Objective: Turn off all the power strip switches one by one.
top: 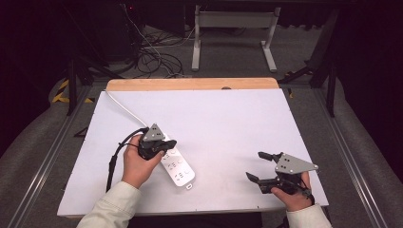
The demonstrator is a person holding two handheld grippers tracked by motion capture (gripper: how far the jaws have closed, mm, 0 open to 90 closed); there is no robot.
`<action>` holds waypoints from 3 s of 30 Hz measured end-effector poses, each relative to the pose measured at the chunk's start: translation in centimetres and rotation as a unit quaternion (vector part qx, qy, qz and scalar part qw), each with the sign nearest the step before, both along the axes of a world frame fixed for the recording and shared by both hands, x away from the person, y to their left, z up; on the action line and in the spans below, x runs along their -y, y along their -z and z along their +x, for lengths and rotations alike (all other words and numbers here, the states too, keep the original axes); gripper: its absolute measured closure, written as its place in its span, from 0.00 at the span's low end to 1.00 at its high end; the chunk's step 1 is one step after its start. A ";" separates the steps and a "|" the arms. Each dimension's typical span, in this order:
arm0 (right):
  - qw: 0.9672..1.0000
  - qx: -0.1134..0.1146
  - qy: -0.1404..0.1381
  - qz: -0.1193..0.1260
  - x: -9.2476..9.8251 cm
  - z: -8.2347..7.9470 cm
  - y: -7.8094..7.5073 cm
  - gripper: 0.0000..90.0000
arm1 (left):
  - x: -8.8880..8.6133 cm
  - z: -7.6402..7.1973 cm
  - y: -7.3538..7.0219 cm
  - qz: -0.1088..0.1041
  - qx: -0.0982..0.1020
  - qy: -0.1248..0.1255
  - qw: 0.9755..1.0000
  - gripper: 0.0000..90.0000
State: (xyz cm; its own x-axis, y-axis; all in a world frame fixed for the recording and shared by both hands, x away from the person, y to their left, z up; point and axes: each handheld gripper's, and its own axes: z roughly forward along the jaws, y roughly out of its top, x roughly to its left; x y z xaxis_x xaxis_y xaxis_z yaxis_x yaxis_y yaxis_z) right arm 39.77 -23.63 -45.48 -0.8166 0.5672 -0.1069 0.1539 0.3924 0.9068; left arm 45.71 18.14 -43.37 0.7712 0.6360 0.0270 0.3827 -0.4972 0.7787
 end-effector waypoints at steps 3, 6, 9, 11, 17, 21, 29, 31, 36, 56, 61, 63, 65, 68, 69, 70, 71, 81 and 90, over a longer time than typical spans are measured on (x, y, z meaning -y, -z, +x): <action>1.000 0.003 -0.001 -0.001 0.0 0.0 0.0 0.22 | 0.1 0.2 -0.1 -0.005 -0.005 0.014 1.000 1.00; 1.000 0.002 0.000 -0.001 0.0 0.0 0.0 0.22 | -0.1 0.4 -0.5 -0.003 0.005 0.010 1.000 0.94; 1.000 0.001 0.000 -0.001 0.0 0.0 0.0 0.22 | -0.5 0.7 -0.7 0.008 0.008 -0.001 1.000 0.94; 1.000 0.001 0.000 -0.003 0.0 0.0 0.0 0.22 | -0.9 1.0 -0.6 0.016 0.009 -0.010 1.000 0.96; 1.000 0.000 0.000 -0.001 0.0 0.0 0.0 0.22 | -2.0 2.0 0.0 0.018 -0.003 -0.029 0.999 1.00; 1.000 -0.001 0.000 -0.002 0.0 0.0 0.0 0.22 | -2.0 2.7 0.7 0.030 -0.016 -0.033 0.999 1.00; 1.000 -0.002 0.001 0.001 0.0 0.1 0.1 0.22 | -1.9 3.4 1.5 0.044 -0.034 -0.035 0.998 1.00; 1.000 -0.002 0.001 0.000 0.0 0.0 0.1 0.22 | -1.7 3.5 1.8 0.045 -0.038 -0.035 0.998 1.00; 1.000 -0.002 0.000 -0.001 0.0 0.0 0.1 0.22 | -1.5 3.6 2.1 0.050 -0.043 -0.038 0.997 1.00; 1.000 0.000 -0.002 -0.002 0.0 0.0 0.0 0.22 | -1.5 3.4 2.6 0.043 -0.038 -0.046 0.997 1.00; 1.000 -0.001 -0.002 -0.002 0.0 0.0 0.1 0.22 | -1.6 3.4 2.6 0.046 -0.035 -0.044 0.997 1.00; 1.000 -0.001 -0.002 -0.002 -0.1 -0.1 0.0 0.22 | -1.5 3.4 2.6 0.047 -0.034 -0.044 0.997 1.00; 1.000 -0.001 -0.002 -0.001 -0.1 -0.1 0.0 0.22 | -1.5 3.4 2.6 0.049 -0.036 -0.044 0.997 1.00; 1.000 0.000 -0.002 -0.002 -0.1 -0.1 0.0 0.22 | -1.5 3.4 2.6 0.046 -0.039 -0.047 0.997 1.00; 1.000 0.000 -0.002 -0.002 0.0 -0.1 0.0 0.22 | -1.5 3.4 2.6 0.046 -0.039 -0.047 0.997 1.00; 1.000 0.000 -0.002 -0.002 0.0 0.0 0.0 0.22 | -1.5 3.4 2.6 0.047 -0.039 -0.047 0.997 1.00; 1.000 0.000 -0.002 -0.002 0.0 -0.1 0.0 0.22 | -1.4 3.5 2.7 0.046 -0.040 -0.047 0.997 1.00; 1.000 -0.001 -0.002 0.002 0.1 -0.1 0.0 0.22 | -1.7 2.1 1.1 0.023 -0.014 -0.047 0.999 1.00; 1.000 0.000 0.001 0.003 0.2 -0.1 0.0 0.22 | -2.2 0.8 -0.6 -0.008 0.008 -0.032 0.999 0.99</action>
State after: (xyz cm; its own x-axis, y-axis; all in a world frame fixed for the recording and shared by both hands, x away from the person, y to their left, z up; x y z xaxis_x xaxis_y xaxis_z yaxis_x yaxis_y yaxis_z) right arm 39.68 -23.79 -45.43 -0.8153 0.5697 -0.1037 0.1545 0.3867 0.9092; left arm 46.48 20.37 -42.76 0.7286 0.6844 0.0276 0.4011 -0.4590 0.7927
